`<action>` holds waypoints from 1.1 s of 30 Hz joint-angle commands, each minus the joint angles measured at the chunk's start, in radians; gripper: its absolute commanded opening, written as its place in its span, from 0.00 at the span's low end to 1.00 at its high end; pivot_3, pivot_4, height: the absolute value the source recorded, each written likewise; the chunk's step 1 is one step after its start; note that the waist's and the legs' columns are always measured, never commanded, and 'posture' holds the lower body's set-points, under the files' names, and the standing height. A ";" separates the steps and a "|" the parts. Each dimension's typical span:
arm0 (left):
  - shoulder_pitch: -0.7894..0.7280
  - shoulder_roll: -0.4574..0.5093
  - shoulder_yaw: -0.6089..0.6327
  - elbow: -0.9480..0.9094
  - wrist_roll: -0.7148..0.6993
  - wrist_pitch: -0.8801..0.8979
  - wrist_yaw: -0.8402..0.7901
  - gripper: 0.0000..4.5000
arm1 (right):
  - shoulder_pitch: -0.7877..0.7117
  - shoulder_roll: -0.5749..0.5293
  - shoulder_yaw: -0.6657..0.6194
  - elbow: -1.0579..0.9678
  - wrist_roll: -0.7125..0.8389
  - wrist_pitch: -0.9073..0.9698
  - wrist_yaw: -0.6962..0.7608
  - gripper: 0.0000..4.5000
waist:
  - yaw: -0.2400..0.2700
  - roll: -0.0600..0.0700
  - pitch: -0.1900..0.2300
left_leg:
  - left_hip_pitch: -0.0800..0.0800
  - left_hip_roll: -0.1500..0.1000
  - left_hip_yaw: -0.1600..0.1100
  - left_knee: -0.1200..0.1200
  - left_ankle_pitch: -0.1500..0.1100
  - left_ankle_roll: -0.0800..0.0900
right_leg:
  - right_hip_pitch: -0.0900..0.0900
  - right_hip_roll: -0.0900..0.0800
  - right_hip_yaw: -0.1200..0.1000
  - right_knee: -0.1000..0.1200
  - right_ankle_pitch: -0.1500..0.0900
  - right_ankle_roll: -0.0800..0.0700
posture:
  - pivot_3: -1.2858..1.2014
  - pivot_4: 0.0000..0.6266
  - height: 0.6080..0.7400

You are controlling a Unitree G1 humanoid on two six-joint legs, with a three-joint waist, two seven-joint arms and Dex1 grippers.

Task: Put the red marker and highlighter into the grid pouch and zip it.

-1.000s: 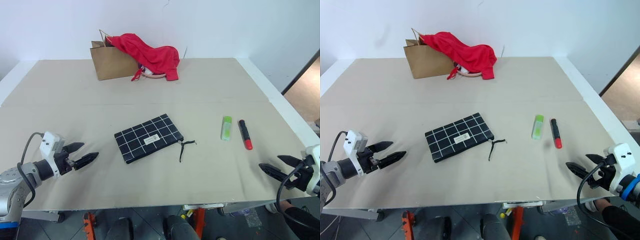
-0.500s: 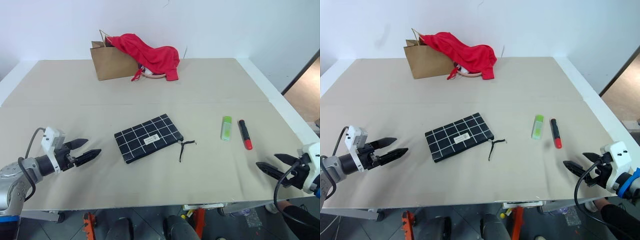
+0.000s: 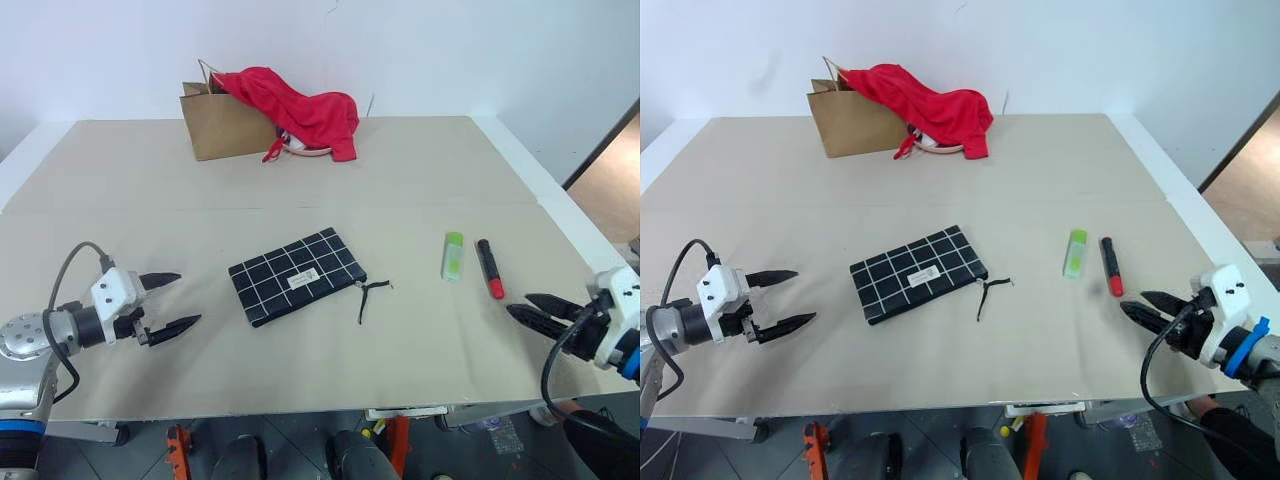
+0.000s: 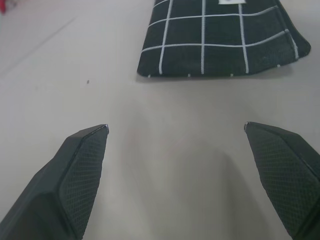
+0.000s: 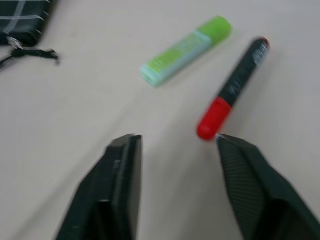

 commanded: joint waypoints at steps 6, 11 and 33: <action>-0.051 0.023 -0.120 -0.001 0.106 -0.243 -0.063 1.00 | -0.328 0.063 0.246 -0.062 0.073 0.085 0.008 0.02 | 0.001 0.001 0.001 | 0.000 0.001 0.001 0.002 0.000 0.000 | 0.000 0.001 0.000 0.000 0.002 -0.001 | 0.52 0.24 1.00; -0.081 0.028 -0.191 0.003 0.179 -0.318 -0.061 1.00 | -0.530 0.158 0.442 0.037 -0.037 0.024 -0.006 0.02 | 0.000 0.001 0.001 | -0.001 0.001 0.001 0.003 0.000 0.000 | -0.001 0.001 0.000 0.000 0.002 0.000 | 0.52 0.24 1.00; -0.215 -0.055 -0.340 0.062 0.466 -0.546 0.215 1.00 | -0.789 0.344 0.826 0.393 -0.436 -0.251 0.019 0.02 | 0.005 0.003 0.000 | 0.000 0.001 0.002 0.008 0.002 0.004 | 0.000 0.000 -0.002 0.003 0.007 -0.002 | 0.52 0.24 1.00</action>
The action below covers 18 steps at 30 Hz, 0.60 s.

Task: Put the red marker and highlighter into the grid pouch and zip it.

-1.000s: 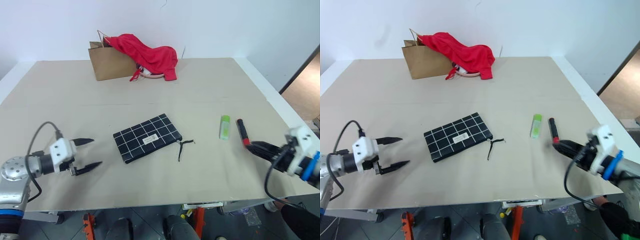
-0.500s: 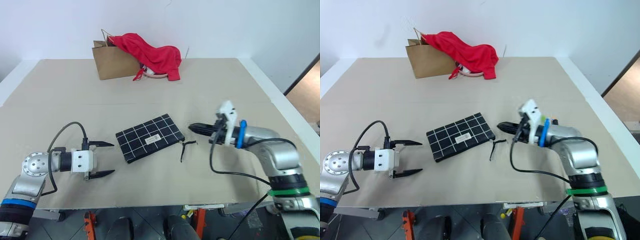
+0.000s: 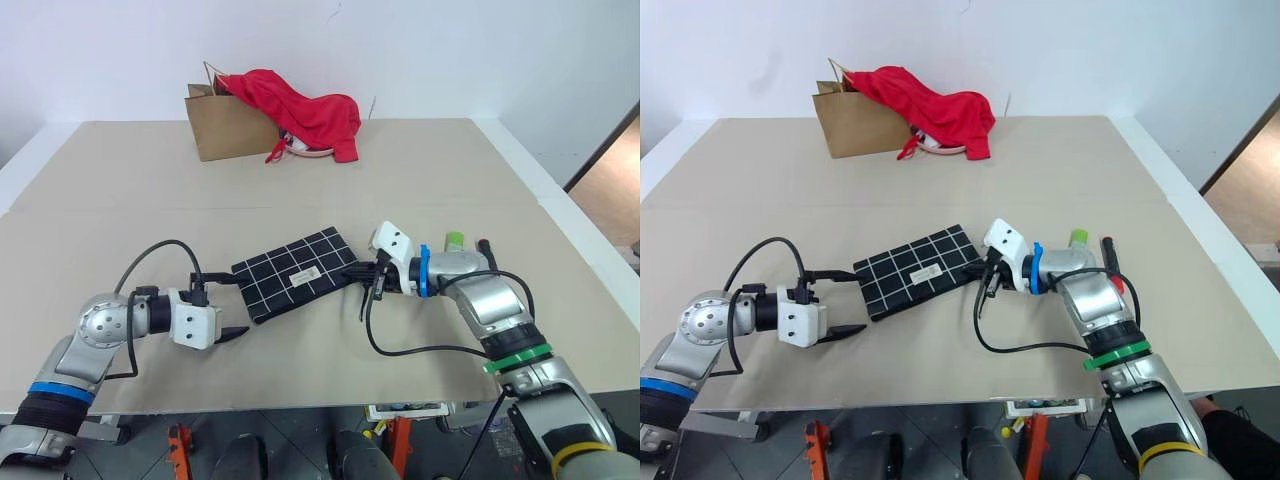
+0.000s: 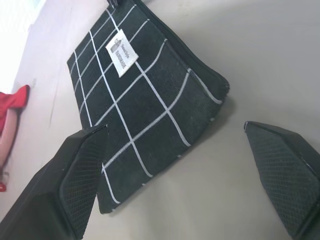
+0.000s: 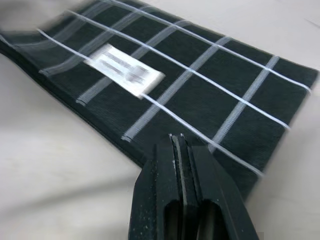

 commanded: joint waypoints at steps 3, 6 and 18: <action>-0.035 -0.030 -0.054 0.052 0.102 -0.031 0.109 1.00 | -0.032 0.007 0.018 0.030 -0.068 -0.066 0.002 0.02 | 0.000 0.000 0.000 | 0.000 0.000 0.000 0.000 0.000 0.000 | 0.000 0.000 0.000 0.000 0.000 0.000 | 0.52 0.24 1.00; -0.061 -0.048 -0.069 0.081 0.132 -0.040 0.155 1.00 | -0.029 0.006 0.014 0.022 -0.074 -0.077 0.014 0.02 | 0.000 0.000 0.000 | 0.000 0.000 0.000 0.000 0.001 0.000 | 0.000 0.000 0.001 0.000 0.003 -0.003 | 0.52 0.24 1.00; -0.098 -0.120 -0.133 0.065 0.151 0.058 0.229 1.00 | -0.033 0.016 0.000 0.037 -0.086 -0.077 0.027 0.02 | 0.000 0.001 -0.001 | 0.000 -0.001 0.000 0.000 0.002 0.001 | 0.000 0.000 0.001 0.000 0.004 -0.002 | 0.52 0.24 1.00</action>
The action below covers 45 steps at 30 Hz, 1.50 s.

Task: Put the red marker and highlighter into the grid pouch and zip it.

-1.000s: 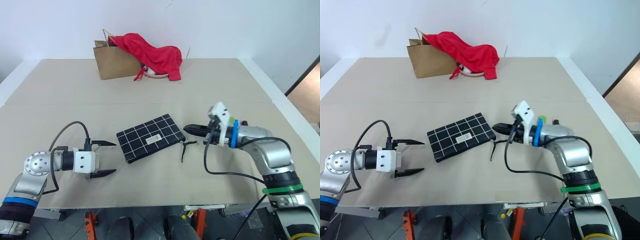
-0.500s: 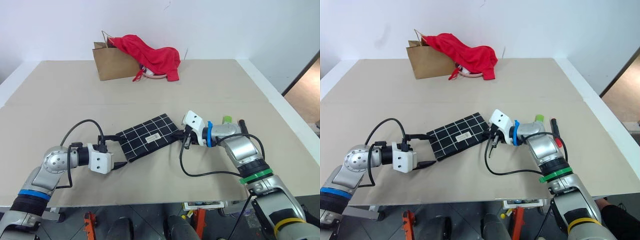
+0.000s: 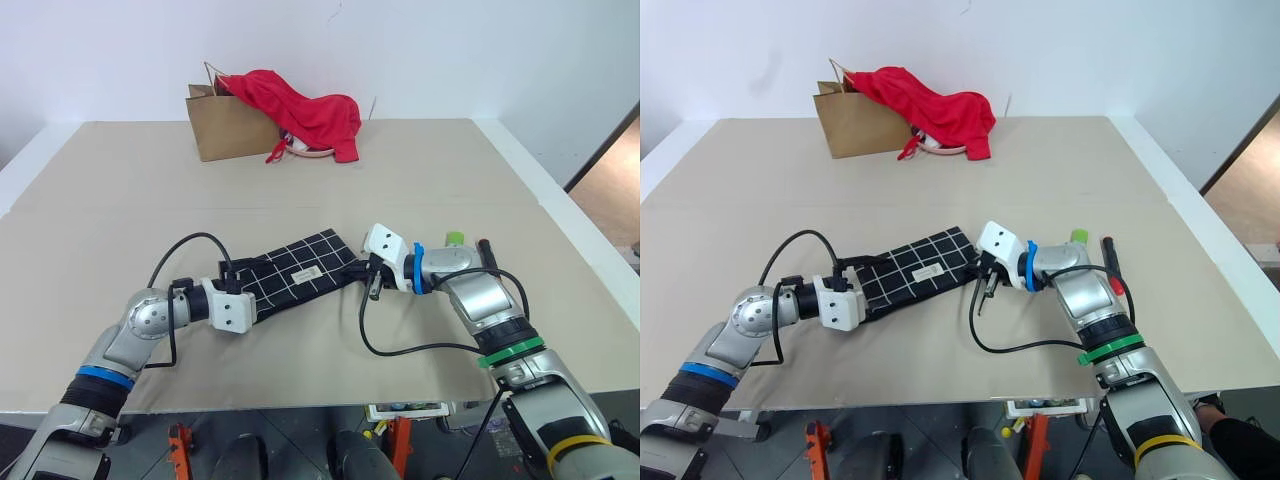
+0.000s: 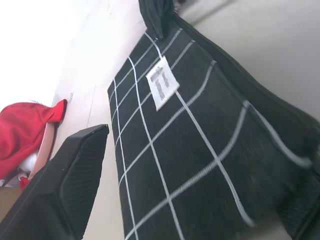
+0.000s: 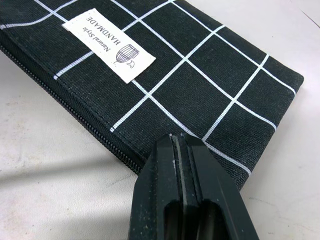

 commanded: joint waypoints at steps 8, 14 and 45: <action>0.018 -0.001 -0.052 -0.095 -0.010 0.100 -0.023 1.00 | -0.017 0.013 -0.020 0.007 -0.008 0.002 0.010 0.02 | -0.001 0.000 0.000 | 0.000 0.000 0.000 0.000 0.000 0.000 | 0.000 0.000 0.000 0.000 0.000 0.000 | 0.52 0.24 1.00; 0.039 0.003 -0.061 -0.144 -0.019 0.143 -0.035 1.00 | -0.024 0.018 -0.025 0.019 -0.014 0.001 0.011 0.02 | -0.002 0.000 0.000 | 0.000 0.000 0.000 -0.001 0.000 0.000 | 0.000 0.000 0.000 0.000 0.000 -0.001 | 0.52 0.24 1.00; 0.027 -0.012 -0.063 -0.138 -0.046 0.198 -0.012 0.01 | -0.017 0.012 -0.043 0.006 0.005 0.013 0.038 0.00 | -0.002 0.000 0.000 | 0.000 0.000 -0.001 -0.001 0.000 0.000 | 0.000 0.000 0.000 0.000 -0.001 -0.001 | 0.52 0.24 1.00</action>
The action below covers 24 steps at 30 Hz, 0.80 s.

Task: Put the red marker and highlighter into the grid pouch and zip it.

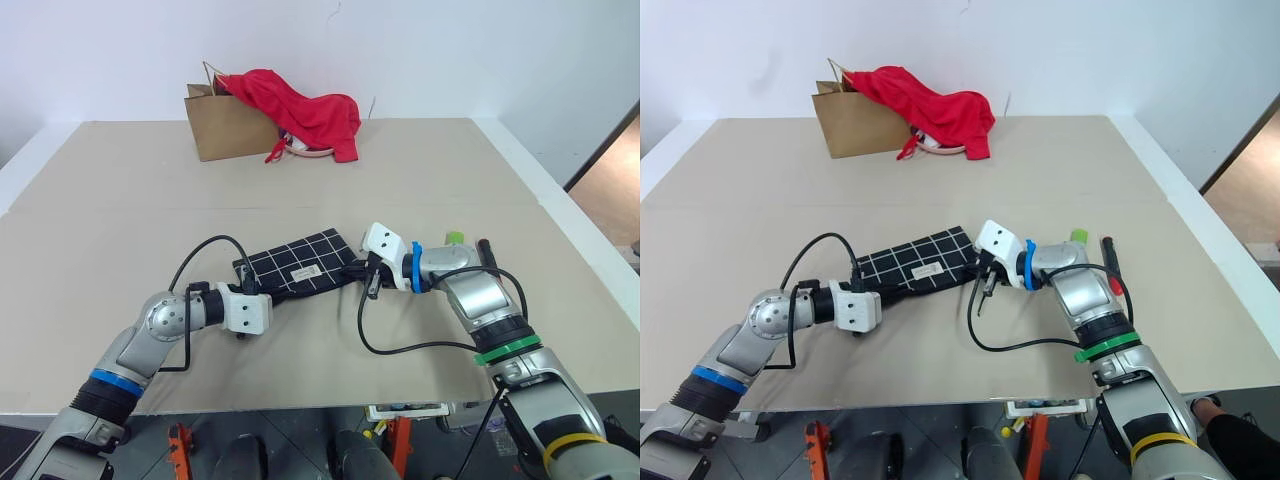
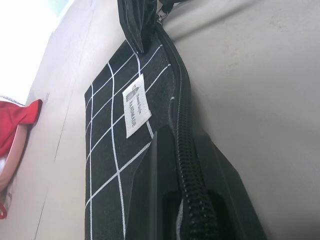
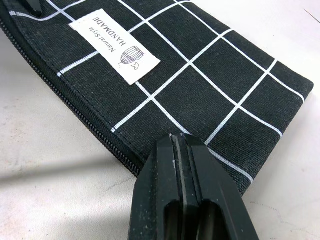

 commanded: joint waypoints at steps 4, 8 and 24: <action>0.009 -0.018 0.016 -0.028 -0.040 0.040 0.012 0.00 | -0.031 0.023 -0.098 -0.012 0.085 0.071 0.005 0.20 | 0.000 0.000 0.000 | 0.000 0.000 0.000 0.000 0.000 0.000 | 0.000 0.000 0.000 0.000 0.000 0.000 | 0.52 0.24 1.00; 0.022 -0.039 0.029 -0.057 -0.099 0.130 -0.010 0.00 | -0.061 0.029 -0.174 -0.020 0.146 0.117 -0.004 0.61 | 0.000 0.000 0.000 | -0.001 0.000 -0.001 0.000 0.000 0.000 | 0.000 0.000 0.000 0.000 0.000 0.000 | 0.52 0.24 1.00; 0.082 0.027 0.247 -0.203 -0.427 0.625 -0.075 0.00 | -0.061 -0.064 -0.313 -0.088 0.238 0.204 -0.055 0.99 | -0.006 0.001 0.001 | -0.004 0.001 -0.004 -0.001 0.000 0.000 | -0.002 0.002 -0.002 -0.001 -0.001 0.000 | 0.52 0.24 1.00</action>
